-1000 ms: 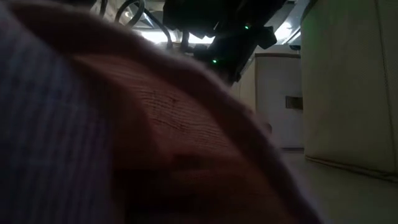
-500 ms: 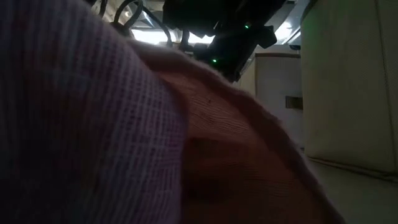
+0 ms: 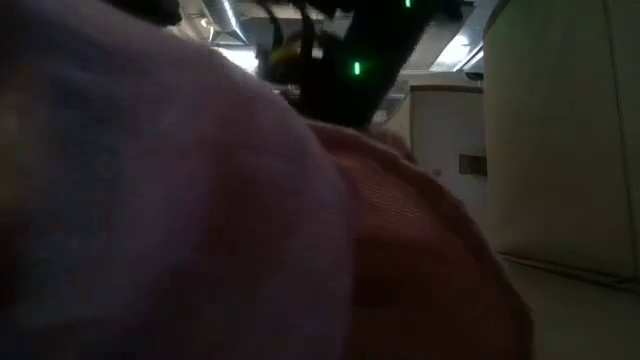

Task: Sort clothes
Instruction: Put the pink shirt into the bottom laundry organizer

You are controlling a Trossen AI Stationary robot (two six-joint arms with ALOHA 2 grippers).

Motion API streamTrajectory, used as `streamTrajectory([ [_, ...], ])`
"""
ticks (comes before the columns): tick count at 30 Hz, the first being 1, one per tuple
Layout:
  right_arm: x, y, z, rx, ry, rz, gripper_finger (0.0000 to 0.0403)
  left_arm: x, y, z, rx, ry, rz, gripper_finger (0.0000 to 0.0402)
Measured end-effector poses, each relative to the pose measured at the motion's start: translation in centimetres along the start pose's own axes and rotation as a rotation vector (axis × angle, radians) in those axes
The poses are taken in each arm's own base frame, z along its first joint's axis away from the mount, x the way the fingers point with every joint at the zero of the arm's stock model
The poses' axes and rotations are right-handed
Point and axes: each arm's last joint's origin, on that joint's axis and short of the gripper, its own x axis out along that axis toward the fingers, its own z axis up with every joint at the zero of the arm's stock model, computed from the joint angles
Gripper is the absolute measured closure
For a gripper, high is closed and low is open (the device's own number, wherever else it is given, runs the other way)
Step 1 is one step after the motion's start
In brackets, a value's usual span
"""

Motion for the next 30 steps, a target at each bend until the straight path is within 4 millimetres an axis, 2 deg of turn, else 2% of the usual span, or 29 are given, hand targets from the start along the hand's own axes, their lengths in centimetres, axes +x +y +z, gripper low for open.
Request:
streamTrajectory([
  [9,-4.1,-0.9,2.5,-0.081,-0.018,-0.210,0.0339,-1.6,1.3,-0.7,-0.029,0.056,0.101,0.0238],
  [15,-6.5,-1.5,3.7,-0.120,-0.011,-0.309,0.0340,-1.5,1.3,-1.3,-0.038,0.074,0.110,0.0238],
  [24,-11.5,-2.0,5.8,-0.166,-0.039,-0.406,0.0340,-1.1,1.3,-2.5,-0.054,0.098,0.117,0.0237],
  [30,-15.1,-3.0,7.2,-0.164,-0.081,-0.452,0.0340,-1.1,1.3,-2.5,-0.060,0.097,0.117,0.0237],
])
